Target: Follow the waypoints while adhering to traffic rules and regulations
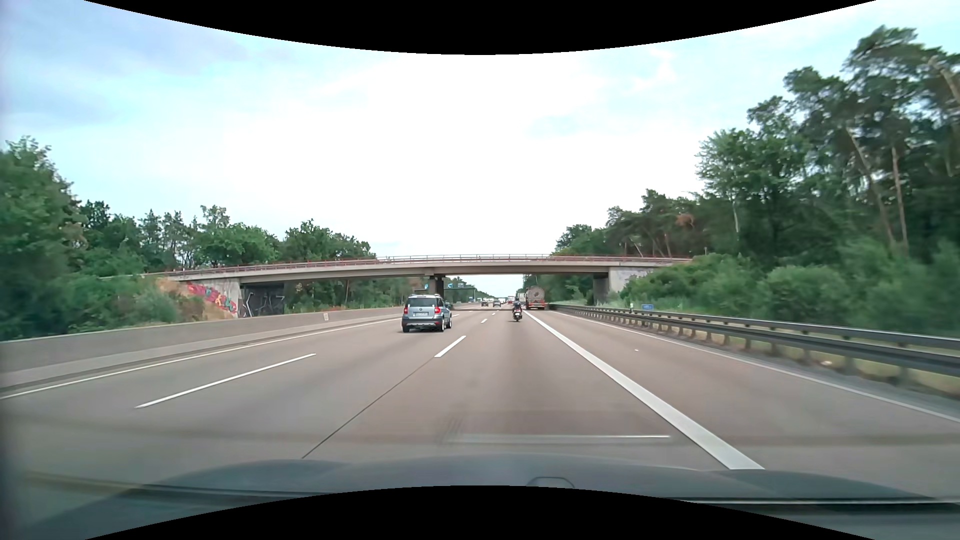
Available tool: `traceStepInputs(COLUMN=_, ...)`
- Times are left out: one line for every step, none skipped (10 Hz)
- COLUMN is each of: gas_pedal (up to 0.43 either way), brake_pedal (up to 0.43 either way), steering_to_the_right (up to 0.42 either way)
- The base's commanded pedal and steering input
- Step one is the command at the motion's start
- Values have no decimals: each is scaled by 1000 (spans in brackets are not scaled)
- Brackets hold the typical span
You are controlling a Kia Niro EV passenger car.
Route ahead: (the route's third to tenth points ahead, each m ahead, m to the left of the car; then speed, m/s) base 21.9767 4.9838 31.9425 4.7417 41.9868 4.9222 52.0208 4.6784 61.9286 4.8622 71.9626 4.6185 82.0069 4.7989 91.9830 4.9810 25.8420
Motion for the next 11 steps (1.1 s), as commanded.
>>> traceStepInputs(gas_pedal=87, brake_pedal=0, steering_to_the_right=-4)
traceStepInputs(gas_pedal=87, brake_pedal=0, steering_to_the_right=-4)
traceStepInputs(gas_pedal=87, brake_pedal=0, steering_to_the_right=-4)
traceStepInputs(gas_pedal=87, brake_pedal=0, steering_to_the_right=-3)
traceStepInputs(gas_pedal=87, brake_pedal=0, steering_to_the_right=-3)
traceStepInputs(gas_pedal=87, brake_pedal=0, steering_to_the_right=-3)
traceStepInputs(gas_pedal=87, brake_pedal=0, steering_to_the_right=-3)
traceStepInputs(gas_pedal=87, brake_pedal=0, steering_to_the_right=-3)
traceStepInputs(gas_pedal=87, brake_pedal=0, steering_to_the_right=-3)
traceStepInputs(gas_pedal=87, brake_pedal=0, steering_to_the_right=-3)
traceStepInputs(gas_pedal=87, brake_pedal=0, steering_to_the_right=-3)
